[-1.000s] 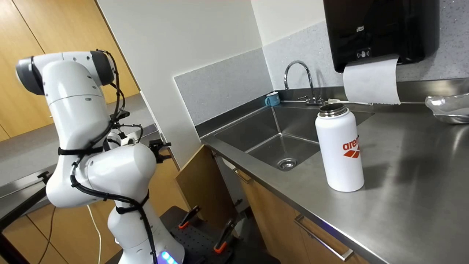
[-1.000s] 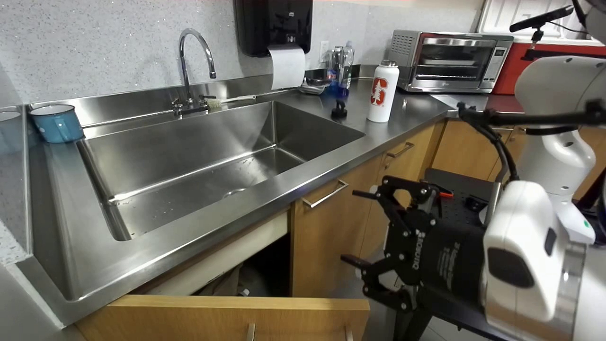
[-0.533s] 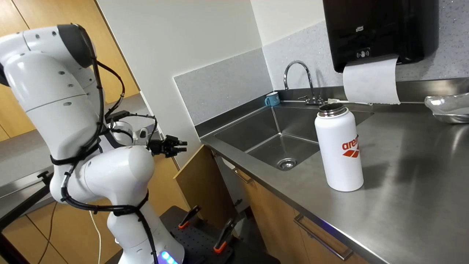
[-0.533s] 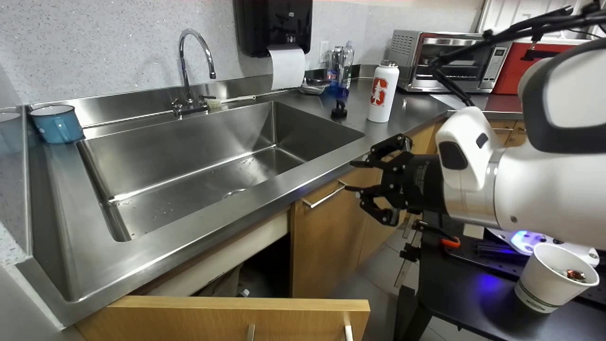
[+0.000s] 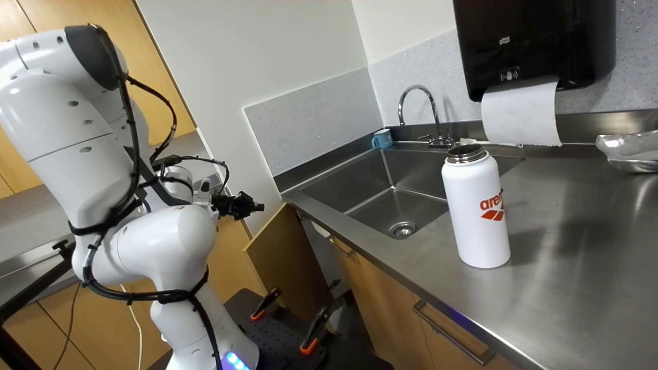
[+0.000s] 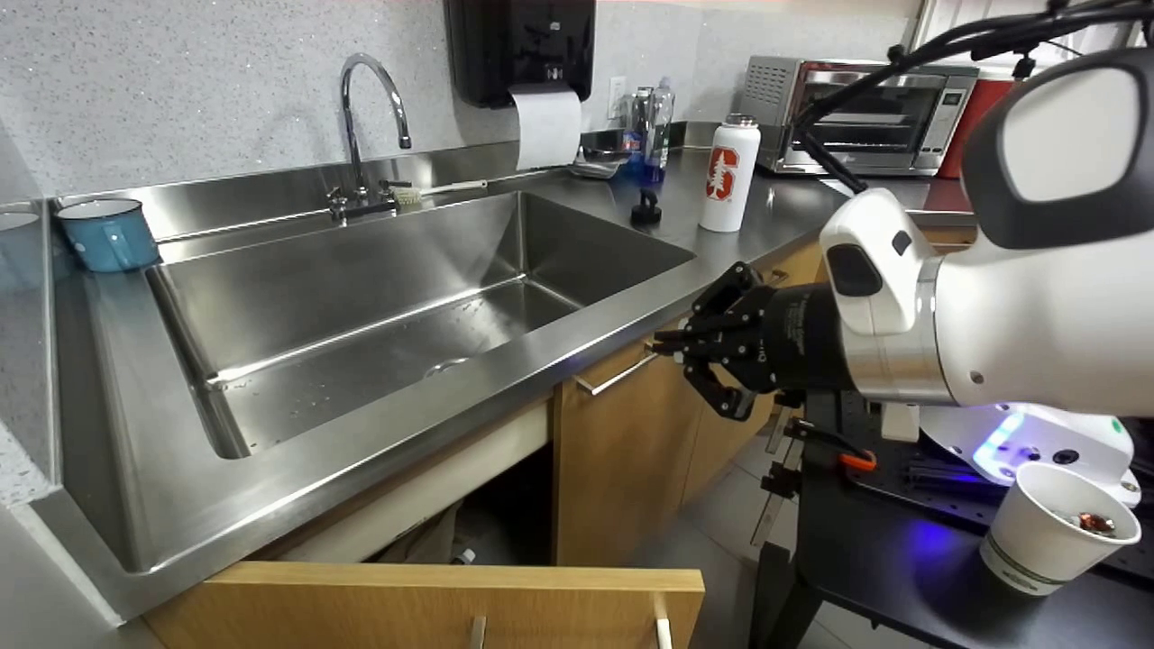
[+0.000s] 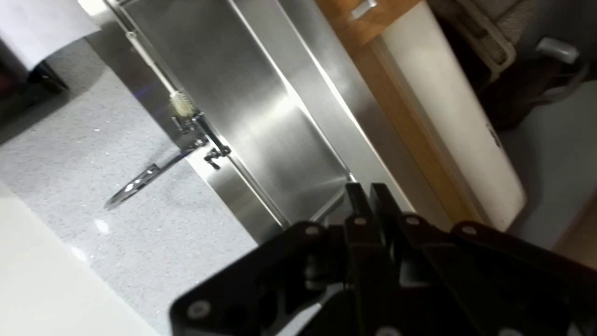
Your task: Open the cupboard
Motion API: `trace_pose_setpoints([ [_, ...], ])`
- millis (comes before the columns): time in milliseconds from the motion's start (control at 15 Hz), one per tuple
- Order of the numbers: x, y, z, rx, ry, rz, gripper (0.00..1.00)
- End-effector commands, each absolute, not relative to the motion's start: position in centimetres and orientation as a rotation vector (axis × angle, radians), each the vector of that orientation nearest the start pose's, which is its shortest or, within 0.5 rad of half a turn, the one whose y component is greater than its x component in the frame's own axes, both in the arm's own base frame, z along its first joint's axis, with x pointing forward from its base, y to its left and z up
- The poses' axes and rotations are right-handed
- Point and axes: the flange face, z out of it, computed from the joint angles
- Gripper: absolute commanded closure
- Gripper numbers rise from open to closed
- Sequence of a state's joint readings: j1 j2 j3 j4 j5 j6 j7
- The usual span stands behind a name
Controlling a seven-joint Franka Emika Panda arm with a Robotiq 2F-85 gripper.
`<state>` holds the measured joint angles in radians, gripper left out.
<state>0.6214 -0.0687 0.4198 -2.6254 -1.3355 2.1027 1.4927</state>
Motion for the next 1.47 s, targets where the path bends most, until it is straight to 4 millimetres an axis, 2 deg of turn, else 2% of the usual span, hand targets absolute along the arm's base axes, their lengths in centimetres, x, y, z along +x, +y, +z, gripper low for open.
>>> trace_pose_setpoints([
  [0,25.2,29.9,27.7,2.365,0.729,1.072,1.0],
  [400,28.0,24.4,30.1,2.627,1.032,1.121,1.0],
  [600,29.4,21.8,31.3,2.773,1.182,1.076,1.0],
  [800,30.2,20.9,33.3,2.913,1.32,1.018,1.0],
  [933,30.5,21.2,33.9,3.008,1.405,0.969,1.0],
  [1000,30.9,21.5,33.6,3.063,1.429,0.96,1.0],
  [1067,29.3,23.4,30.7,3.035,1.413,0.851,1.0],
  [1133,30.3,23.2,29.5,3.018,1.418,0.811,1.0],
  [1267,30.3,23.9,24.6,2.941,1.406,0.67,1.0],
  [1400,30.3,24.2,21.2,2.889,1.412,0.576,1.0],
])
